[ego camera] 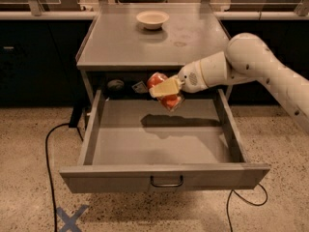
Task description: Place coke can into top drawer
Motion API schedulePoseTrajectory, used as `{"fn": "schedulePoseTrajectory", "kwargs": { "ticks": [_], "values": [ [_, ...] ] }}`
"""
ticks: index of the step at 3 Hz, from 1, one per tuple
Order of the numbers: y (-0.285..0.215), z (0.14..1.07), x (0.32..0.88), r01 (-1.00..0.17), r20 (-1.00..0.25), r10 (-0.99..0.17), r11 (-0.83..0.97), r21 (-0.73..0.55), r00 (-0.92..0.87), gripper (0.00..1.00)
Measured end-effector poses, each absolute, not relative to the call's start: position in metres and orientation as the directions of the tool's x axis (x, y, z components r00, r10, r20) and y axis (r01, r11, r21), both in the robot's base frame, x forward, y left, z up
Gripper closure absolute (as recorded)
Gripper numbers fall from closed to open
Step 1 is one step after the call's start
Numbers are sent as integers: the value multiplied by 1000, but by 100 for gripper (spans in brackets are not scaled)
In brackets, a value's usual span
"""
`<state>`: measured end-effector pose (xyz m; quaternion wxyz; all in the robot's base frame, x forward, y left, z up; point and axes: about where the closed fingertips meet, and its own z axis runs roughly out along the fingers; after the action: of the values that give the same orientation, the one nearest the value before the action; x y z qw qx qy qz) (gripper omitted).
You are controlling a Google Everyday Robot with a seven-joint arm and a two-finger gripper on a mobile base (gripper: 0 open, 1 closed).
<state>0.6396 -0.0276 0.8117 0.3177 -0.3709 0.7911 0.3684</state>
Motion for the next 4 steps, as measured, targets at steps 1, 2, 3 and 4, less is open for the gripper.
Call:
{"fn": "schedulePoseTrajectory", "kwargs": {
  "ticks": [1,2,3,4],
  "values": [
    [-29,757,637,-771,-722,-347,494,402,-599,100],
    [-23,717,634,-738,-669,-351,484,470,-656,100],
    [-23,713,634,-736,-664,-352,482,476,-660,100],
    [-19,707,634,-740,-647,-388,497,453,-656,100]
  ]
}}
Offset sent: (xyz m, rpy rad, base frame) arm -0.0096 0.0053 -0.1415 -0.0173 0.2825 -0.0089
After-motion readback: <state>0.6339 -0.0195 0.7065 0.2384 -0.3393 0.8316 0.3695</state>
